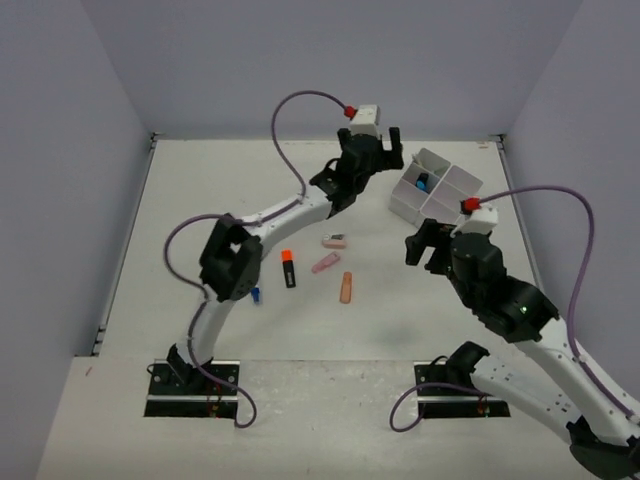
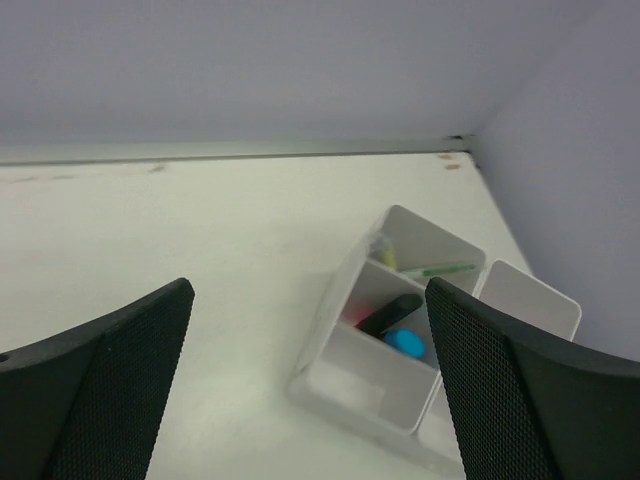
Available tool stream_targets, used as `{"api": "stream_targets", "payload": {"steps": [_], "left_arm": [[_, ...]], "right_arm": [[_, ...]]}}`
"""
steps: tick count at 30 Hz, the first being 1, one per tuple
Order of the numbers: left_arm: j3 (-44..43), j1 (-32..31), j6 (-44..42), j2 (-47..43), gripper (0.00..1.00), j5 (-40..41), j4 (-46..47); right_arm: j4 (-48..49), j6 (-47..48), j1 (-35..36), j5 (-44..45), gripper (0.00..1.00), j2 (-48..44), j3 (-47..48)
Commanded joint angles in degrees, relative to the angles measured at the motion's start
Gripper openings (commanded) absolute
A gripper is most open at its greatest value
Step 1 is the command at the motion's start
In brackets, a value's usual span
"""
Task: Sort the stationery into containers
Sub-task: Pick up the pen from the center of the board.
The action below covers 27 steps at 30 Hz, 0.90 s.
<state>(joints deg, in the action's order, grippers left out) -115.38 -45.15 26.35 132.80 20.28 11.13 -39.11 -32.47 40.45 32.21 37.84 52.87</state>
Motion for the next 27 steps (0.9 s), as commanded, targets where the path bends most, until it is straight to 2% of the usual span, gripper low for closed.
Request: {"api": "stream_targets", "payload": {"steps": [1,4,8,10,14,20,27], "left_arm": [[9.3,1.5,7.2,-34.6,1.0,25.6,-27.9],[26.3,2.2,13.2,-53.3,1.0,31.3,-33.3],[43.4,2.4,19.9,-73.1,1.0,31.3,-40.8],[47.2,2.5,21.6,-78.6,1.0,29.9,-45.9],[50.3,2.4,20.3,-84.3,1.0,26.0,-51.6],[52.0,2.4,16.9,-88.0,1.0,23.4,-55.4],[54.4,2.5,14.7,-90.4,1.0,23.2,-55.9]], "right_arm": [[5.0,0.4,0.1,-17.4,0.81,13.1,4.5],[6.9,-2.0,1.1,-22.6,0.67,26.7,8.5],[6.4,-5.3,7.0,-20.5,0.65,45.5,18.3],[5.4,-6.9,10.0,-18.7,0.66,54.4,24.0],[0.8,-10.4,13.9,-14.6,0.68,70.7,36.8],[-7.7,-11.5,16.6,-12.4,0.66,86.7,54.0],[-8.8,-12.2,16.9,-14.2,0.55,92.6,55.6]]}}
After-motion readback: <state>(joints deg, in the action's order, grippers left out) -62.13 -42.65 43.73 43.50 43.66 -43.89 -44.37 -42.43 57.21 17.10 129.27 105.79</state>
